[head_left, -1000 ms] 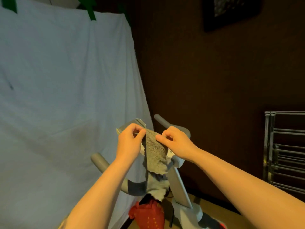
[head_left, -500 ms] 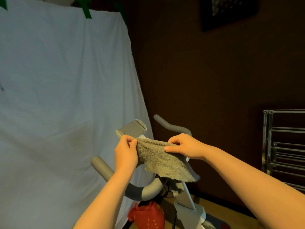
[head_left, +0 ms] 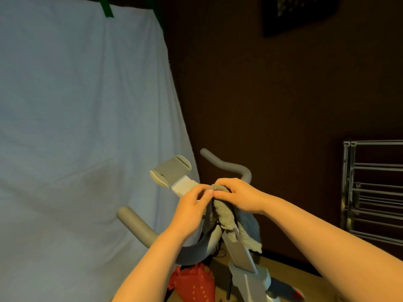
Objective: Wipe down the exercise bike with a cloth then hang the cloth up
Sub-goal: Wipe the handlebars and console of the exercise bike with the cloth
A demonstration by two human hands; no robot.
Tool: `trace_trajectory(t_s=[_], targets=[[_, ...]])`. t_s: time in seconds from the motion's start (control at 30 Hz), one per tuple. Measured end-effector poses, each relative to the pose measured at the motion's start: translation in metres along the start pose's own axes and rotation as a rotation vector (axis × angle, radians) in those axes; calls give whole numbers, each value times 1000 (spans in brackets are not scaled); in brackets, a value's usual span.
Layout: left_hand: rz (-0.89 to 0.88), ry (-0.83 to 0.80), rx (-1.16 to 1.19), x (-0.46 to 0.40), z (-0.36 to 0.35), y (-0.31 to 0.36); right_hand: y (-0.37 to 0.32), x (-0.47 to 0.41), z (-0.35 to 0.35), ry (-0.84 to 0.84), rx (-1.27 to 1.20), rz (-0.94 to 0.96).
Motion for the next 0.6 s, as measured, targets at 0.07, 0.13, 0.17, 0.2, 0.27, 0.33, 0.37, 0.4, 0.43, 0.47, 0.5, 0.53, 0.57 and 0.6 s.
trace_trajectory(t_s=[0.07,0.13,0.17,0.2,0.27,0.33,0.37,0.4,0.43,0.47,0.5,0.53,0.57,0.6], targets=[[7,50,-64,2,1,-5,3,6,1,-76,-15,-40],[28,110,-131,6,3,-12,10,14,5,-112,67,-89],[44,130,-156,7,3,-14,15,17,9,-110,130,-114],[53,146,-177,7,4,-13,19,19,13,-95,188,-140],[60,196,-197,3,8,-9,19,20,22,-32,261,-177],[72,278,-217,-4,18,1,10,16,31,41,316,-162],[77,321,-232,-8,24,6,3,13,34,76,357,-148],[84,357,-246,-11,28,11,-2,10,35,104,407,-138],[87,385,-253,-12,32,15,-8,9,35,118,462,-132],[94,400,-255,-12,34,17,-11,9,33,112,504,-136],[106,406,-255,-10,34,16,-10,10,29,87,517,-145],[125,404,-253,-7,32,12,-5,13,23,57,495,-163],[150,398,-249,-3,27,5,1,16,18,39,448,-181],[183,393,-243,2,23,-4,7,19,13,44,377,-197]])
Point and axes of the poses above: each hand's wrist, its own x-axis away from the middle knuckle, its own z-axis out of the back of the hand, y = z × x, the point moved 5 cm from there along -x, towards the middle knuckle, and after that the axes turned 10 degrees about -x, right-handed, at the moved point
